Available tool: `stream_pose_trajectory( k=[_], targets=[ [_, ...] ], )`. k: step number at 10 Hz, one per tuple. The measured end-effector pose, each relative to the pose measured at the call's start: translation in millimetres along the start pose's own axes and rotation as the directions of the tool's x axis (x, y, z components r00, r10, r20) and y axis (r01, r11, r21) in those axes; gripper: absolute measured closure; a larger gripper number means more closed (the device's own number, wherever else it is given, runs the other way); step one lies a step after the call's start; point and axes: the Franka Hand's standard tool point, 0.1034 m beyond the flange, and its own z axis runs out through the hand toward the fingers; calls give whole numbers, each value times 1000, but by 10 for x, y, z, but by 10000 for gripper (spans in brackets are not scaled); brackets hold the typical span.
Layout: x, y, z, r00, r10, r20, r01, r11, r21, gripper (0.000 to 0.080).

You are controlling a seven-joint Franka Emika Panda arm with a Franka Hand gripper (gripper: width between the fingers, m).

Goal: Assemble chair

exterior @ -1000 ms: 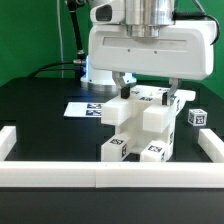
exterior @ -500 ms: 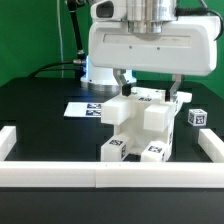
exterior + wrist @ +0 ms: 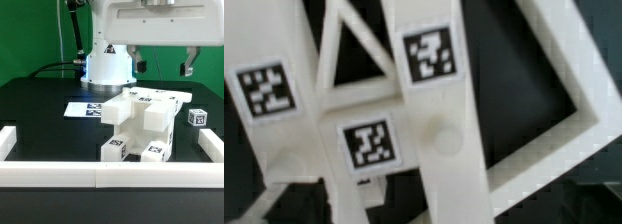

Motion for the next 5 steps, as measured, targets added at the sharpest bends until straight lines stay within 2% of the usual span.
stream_pose_trajectory(
  k=[3, 4, 5],
  targets=[
    [-472, -34, 66, 999, 41, 7, -41, 999, 5, 150],
    [-567, -34, 109, 1000, 28, 6, -28, 1000, 4, 150],
    [-544, -30, 109, 1000, 25, 5, -25, 1000, 3, 150]
  ],
)
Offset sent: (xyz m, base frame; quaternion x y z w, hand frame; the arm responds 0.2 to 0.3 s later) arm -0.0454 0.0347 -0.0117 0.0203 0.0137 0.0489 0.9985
